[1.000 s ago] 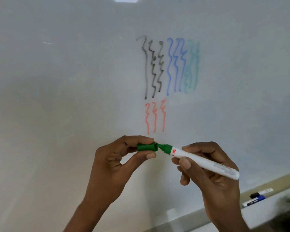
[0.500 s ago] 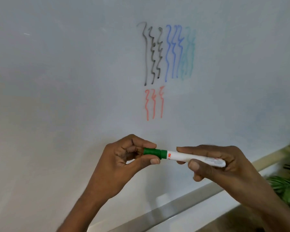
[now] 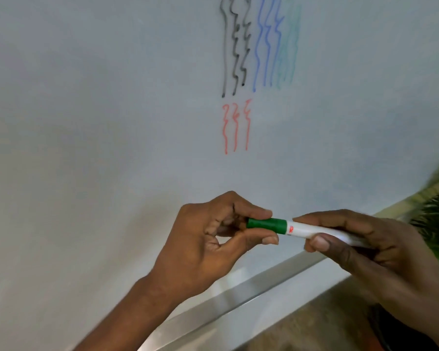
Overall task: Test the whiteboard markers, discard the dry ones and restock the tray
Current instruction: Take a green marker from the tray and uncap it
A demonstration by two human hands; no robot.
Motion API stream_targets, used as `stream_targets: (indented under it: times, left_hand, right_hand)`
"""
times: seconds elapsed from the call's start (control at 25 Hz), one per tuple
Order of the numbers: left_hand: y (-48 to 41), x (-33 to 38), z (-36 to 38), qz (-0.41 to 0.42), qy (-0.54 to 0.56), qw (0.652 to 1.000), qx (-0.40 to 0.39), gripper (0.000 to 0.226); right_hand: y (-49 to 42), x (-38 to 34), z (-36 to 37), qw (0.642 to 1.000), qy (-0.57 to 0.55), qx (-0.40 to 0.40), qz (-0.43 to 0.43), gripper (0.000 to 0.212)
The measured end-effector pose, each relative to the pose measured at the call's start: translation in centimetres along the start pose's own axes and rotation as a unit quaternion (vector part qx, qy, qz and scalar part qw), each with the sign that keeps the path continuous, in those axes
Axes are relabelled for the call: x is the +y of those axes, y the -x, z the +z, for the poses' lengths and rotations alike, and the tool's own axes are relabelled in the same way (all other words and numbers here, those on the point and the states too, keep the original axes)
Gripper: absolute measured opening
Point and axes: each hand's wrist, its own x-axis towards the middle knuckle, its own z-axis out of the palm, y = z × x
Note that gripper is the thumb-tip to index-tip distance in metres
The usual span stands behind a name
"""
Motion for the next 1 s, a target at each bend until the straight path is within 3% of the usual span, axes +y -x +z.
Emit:
stream_targets:
  times: [0.2, 0.48, 0.68, 0.84, 0.92, 1.0]
  left_hand:
    - [1.3, -2.0, 1.0, -0.121, 0.071, 0.990, -0.004, 0.019]
    - [2.6, -6.7, 4.2, -0.246, 0.130, 0.960, 0.029, 0.018]
    - [3.8, -9.3, 7.7, -0.303, 0.144, 0.942, -0.004, 0.019]
    - [4.2, -11.5, 11.1, -0.344, 0.153, 0.926, -0.035, 0.017]
    - [4.4, -12.6, 12.8, -0.362, 0.148, 0.918, -0.060, 0.017]
    - [4.6, -13.9, 14.9, -0.381, 0.149, 0.909, -0.080, 0.017]
  right_hand:
    - [1.2, 1.1, 1.4, 0.992, -0.058, -0.014, 0.107, 0.021]
    - [2.6, 5.7, 2.7, 0.961, -0.155, 0.128, 0.190, 0.020]
    - [4.8, 9.6, 2.8, 0.876, -0.311, 0.229, 0.289, 0.034]
    - [6.6, 12.5, 3.3, 0.772, -0.426, 0.330, 0.337, 0.038]
    - [7.7, 14.7, 3.6, 0.721, -0.451, 0.377, 0.367, 0.030]
    - [9.0, 17.1, 3.7, 0.692, -0.440, 0.421, 0.388, 0.036]
